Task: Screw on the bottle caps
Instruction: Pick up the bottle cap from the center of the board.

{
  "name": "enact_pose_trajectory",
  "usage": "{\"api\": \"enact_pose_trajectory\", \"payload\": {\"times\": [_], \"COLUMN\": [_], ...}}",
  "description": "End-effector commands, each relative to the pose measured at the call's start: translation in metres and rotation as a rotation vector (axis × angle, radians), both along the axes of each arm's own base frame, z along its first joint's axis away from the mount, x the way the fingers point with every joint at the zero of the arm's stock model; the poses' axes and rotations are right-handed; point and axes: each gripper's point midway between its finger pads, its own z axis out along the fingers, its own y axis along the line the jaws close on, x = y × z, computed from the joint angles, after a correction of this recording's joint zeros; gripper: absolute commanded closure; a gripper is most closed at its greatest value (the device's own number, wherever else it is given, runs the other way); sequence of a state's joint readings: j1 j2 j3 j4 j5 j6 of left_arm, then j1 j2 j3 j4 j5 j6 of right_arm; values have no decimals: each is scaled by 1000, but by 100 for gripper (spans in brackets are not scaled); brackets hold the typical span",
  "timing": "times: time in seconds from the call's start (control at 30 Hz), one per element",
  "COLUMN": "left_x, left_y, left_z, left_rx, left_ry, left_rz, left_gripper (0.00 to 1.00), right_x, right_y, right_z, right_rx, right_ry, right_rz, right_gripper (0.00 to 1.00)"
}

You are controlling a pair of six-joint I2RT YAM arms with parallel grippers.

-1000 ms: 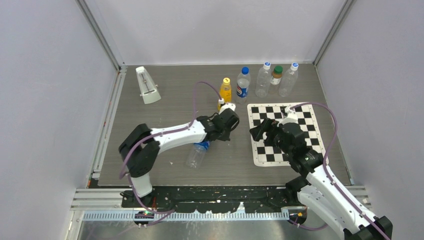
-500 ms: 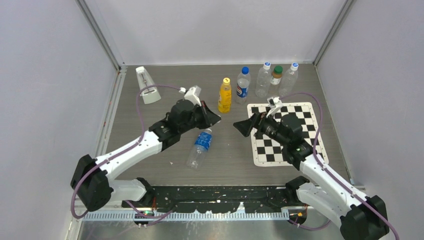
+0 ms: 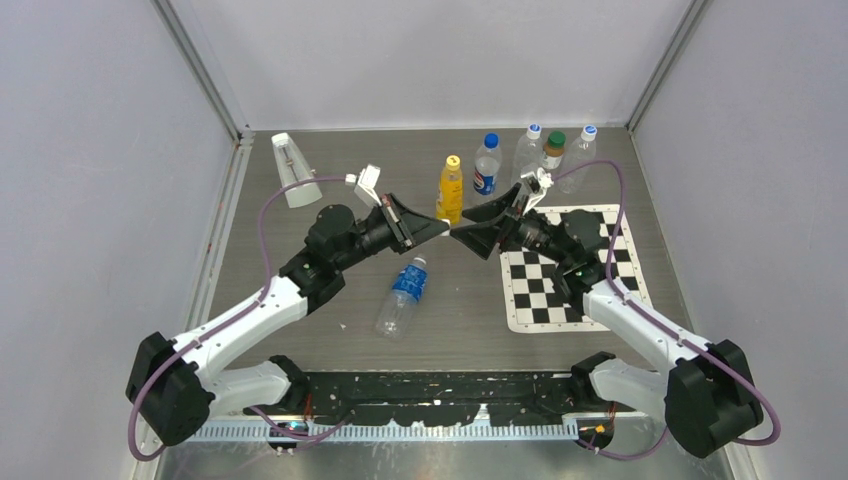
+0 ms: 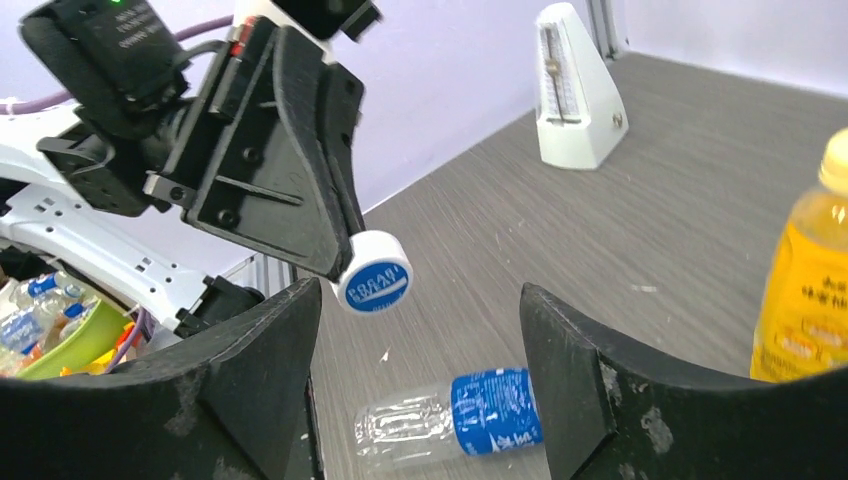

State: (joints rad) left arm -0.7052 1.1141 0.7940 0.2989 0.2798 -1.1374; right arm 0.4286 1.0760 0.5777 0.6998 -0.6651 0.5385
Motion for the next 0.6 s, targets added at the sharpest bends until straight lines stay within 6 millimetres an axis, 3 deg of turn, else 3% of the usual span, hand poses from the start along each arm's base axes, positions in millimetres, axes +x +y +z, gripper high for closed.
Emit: {"api": "enact_pose_trajectory", "payload": {"times": [0.0,0.57], "left_x": [-12,-15], "left_y": [-2,-5], "left_z": [36,42], "left_rx": [-150,-234], "left_ry": [-32,-1], "left_rz": [-68,-114], "left_gripper": [100,100], "right_x": [-11,-32], "right_y": [5,10], "right_z": [51,49], "right_rx": [30,6], "right_ry": [-237,-275], "right_rz": [81,213], "right_gripper": [23,35]}}
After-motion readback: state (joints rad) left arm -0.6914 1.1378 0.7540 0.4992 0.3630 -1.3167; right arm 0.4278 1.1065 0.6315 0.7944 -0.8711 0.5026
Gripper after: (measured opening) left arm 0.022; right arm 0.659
